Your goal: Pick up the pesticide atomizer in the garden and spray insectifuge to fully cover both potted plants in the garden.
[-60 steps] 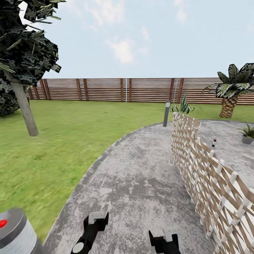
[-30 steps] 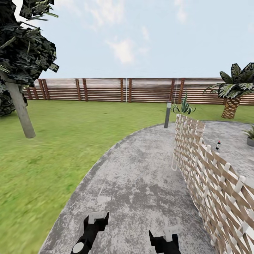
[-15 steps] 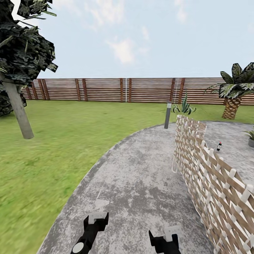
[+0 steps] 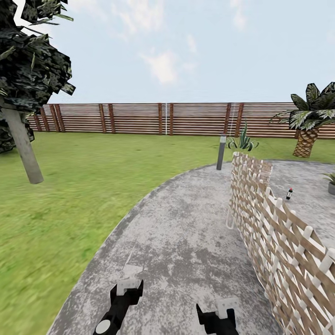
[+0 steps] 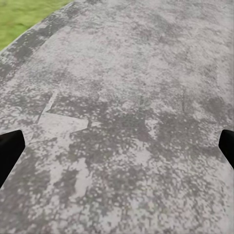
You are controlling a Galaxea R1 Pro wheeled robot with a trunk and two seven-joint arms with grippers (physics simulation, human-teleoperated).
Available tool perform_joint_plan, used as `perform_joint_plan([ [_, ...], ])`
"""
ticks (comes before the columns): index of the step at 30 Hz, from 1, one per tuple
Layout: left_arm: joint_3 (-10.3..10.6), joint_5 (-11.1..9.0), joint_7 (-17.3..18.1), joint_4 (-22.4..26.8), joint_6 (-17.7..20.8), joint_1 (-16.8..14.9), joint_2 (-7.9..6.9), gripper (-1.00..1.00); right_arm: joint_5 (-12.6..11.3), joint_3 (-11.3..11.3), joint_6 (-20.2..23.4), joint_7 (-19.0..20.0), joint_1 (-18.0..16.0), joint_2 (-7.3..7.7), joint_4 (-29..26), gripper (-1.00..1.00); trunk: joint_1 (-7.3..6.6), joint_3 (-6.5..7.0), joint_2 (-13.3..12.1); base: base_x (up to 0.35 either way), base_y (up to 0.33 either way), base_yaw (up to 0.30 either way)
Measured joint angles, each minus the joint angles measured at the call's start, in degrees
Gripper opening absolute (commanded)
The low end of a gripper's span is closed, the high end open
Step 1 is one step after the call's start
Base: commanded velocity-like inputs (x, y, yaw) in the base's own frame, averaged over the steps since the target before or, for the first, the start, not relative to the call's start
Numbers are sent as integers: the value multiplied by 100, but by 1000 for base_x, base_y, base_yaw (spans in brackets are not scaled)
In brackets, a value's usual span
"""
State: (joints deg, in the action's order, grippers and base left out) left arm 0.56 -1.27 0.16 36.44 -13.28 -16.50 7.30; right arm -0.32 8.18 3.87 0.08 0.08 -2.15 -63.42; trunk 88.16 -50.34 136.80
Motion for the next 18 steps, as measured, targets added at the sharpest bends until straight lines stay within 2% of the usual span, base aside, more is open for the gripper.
perform_joint_plan([
  [5,0,0,0,-2,0,0,0,100,0,0,1,0,0,-1,0,100,-1,0,0,210,0,0],
  [12,0,0,-2,-3,0,0,0,100,0,0,0,0,0,2,0,100,0,0,0,43,0,0],
  [18,0,0,-2,-3,-4,0,0,100,0,0,-1,0,0,1,0,100,-2,0,0,215,0,0],
])
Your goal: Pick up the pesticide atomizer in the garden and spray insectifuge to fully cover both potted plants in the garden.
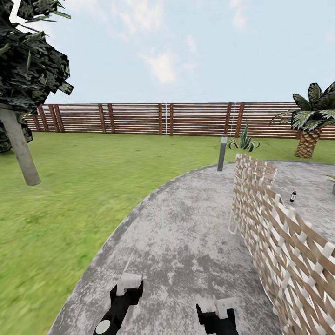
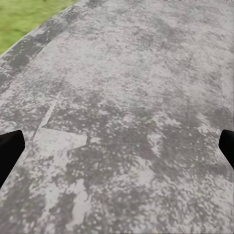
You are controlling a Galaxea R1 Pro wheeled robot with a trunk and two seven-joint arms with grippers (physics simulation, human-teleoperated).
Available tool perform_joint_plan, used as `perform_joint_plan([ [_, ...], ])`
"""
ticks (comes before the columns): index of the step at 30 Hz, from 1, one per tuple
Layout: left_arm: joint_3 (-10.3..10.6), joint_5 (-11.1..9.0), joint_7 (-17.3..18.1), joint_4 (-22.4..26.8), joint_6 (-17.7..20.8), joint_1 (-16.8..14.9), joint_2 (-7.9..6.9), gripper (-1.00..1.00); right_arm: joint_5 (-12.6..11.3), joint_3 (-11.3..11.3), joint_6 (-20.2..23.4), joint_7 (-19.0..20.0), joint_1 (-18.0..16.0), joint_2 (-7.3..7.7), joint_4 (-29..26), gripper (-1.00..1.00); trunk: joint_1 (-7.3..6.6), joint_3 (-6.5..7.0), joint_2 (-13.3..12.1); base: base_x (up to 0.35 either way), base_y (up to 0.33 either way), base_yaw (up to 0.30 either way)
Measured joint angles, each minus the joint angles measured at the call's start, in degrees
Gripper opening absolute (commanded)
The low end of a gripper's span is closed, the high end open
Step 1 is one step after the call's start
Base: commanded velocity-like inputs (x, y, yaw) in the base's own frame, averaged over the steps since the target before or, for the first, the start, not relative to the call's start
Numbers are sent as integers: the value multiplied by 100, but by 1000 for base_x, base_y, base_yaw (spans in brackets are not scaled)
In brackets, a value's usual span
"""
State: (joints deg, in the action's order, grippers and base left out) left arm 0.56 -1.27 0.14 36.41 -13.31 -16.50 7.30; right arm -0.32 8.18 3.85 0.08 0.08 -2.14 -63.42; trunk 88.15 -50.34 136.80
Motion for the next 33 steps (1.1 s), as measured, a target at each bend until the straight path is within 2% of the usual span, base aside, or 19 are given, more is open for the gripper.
perform_joint_plan([
  [5,0,0,-1,0,1,0,0,100,0,0,2,0,0,0,0,100,1,0,0,49,0,0],
  [12,0,0,-1,0,1,0,0,100,0,0,-1,-1,0,-1,0,100,-1,0,0,253,0,0],
  [33,0,0,-6,7,3,0,0,100,0,-1,-1,-13,0,0,0,100,2,0,0,92,0,0],
])
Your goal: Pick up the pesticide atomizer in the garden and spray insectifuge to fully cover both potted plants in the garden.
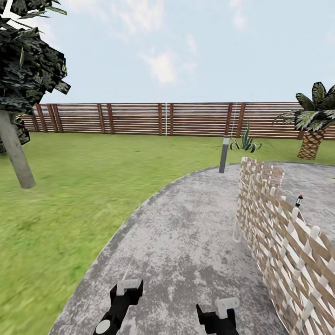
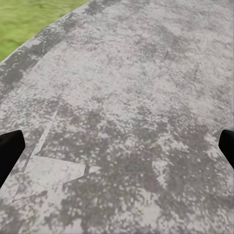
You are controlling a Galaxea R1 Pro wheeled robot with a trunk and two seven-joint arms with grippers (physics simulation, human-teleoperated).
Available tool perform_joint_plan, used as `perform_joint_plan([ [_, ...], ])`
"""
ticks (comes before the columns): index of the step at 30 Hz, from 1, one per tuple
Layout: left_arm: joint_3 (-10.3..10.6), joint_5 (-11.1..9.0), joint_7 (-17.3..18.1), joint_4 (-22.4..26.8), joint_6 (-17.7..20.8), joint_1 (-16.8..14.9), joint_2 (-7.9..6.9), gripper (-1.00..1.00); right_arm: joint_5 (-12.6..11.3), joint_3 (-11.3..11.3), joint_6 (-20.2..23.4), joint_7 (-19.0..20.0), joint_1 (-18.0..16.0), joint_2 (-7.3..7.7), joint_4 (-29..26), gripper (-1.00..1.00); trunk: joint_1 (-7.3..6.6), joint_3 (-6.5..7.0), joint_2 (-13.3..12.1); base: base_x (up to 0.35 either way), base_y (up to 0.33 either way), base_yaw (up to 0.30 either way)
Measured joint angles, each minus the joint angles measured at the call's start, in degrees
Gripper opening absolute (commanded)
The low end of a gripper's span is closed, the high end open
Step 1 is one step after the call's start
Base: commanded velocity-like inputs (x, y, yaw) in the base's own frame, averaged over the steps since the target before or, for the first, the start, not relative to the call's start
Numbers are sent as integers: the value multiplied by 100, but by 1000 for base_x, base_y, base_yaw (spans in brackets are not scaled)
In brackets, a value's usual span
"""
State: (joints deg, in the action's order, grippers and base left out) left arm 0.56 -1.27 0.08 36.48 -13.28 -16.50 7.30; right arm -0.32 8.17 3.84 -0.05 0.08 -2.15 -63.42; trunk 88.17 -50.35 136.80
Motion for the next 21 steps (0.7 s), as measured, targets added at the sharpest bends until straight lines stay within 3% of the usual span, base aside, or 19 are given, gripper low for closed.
perform_joint_plan([
  [5,0,0,0,-4,0,0,0,100,0,0,-1,8,0,1,0,100,-3,0,0,218,0,0],
  [21,0,0,0,-7,-2,0,0,100,0,0,-1,12,0,2,0,100,-1,0,0,98,-32,0],
])
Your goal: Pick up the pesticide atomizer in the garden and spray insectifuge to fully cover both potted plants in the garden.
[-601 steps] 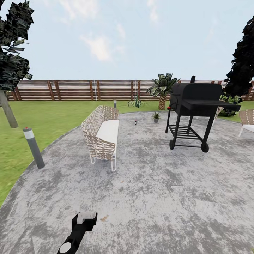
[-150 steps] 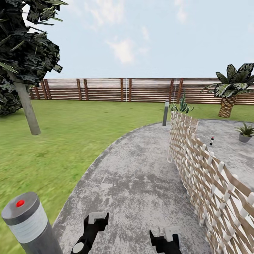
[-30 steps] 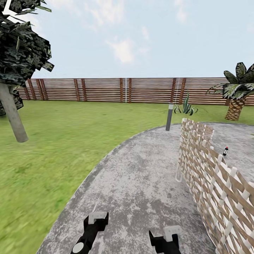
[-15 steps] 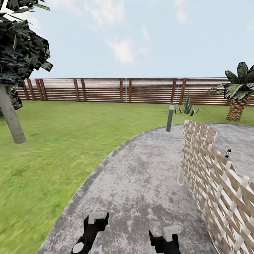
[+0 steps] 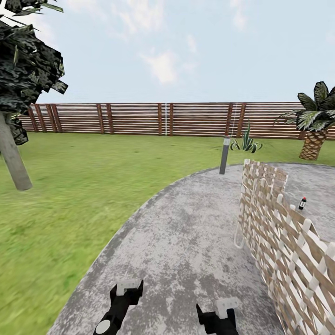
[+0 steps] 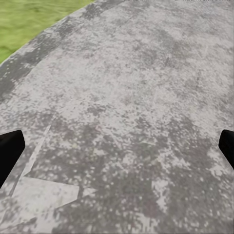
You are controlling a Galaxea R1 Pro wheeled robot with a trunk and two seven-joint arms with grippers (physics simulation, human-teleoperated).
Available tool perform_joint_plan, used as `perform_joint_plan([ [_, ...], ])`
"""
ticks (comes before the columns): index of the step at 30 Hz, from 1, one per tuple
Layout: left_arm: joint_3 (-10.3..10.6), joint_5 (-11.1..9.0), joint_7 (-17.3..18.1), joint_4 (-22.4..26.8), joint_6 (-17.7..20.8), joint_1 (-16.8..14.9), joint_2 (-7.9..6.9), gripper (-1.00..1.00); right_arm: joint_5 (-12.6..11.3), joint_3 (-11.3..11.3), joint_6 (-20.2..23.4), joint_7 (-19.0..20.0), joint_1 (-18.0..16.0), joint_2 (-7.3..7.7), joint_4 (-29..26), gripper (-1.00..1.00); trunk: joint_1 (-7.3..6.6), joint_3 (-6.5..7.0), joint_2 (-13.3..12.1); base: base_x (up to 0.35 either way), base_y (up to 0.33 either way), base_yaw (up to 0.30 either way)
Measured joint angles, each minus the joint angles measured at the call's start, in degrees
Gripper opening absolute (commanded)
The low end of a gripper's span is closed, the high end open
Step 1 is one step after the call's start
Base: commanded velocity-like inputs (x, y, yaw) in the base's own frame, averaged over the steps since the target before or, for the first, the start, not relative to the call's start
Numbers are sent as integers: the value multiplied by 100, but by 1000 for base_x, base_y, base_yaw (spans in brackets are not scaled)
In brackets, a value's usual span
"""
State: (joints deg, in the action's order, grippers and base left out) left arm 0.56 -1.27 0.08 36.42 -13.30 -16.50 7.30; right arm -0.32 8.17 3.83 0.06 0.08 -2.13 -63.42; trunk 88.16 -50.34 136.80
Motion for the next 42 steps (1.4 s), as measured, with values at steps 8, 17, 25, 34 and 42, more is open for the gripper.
perform_joint_plan([
  [8,0,0,0,1,-1,0,0,100,0,0,0,0,0,-2,0,100,1,0,0,9,-4,0],
  [17,0,0,3,0,-6,0,0,100,0,0,0,2,0,-2,0,100,0,0,0,73,0,0],
  [25,0,0,1,2,-7,0,0,100,0,0,-2,2,0,2,0,100,0,0,0,34,-5,0],
  [34,0,0,2,0,-7,0,-1,100,0,0,0,1,0,-1,-1,100,1,0,0,114,-40,0],
  [42,0,0,1,1,-7,0,0,100,0,0,1,-5,0,-3,0,100,-2,0,0,195,-1,0],
])
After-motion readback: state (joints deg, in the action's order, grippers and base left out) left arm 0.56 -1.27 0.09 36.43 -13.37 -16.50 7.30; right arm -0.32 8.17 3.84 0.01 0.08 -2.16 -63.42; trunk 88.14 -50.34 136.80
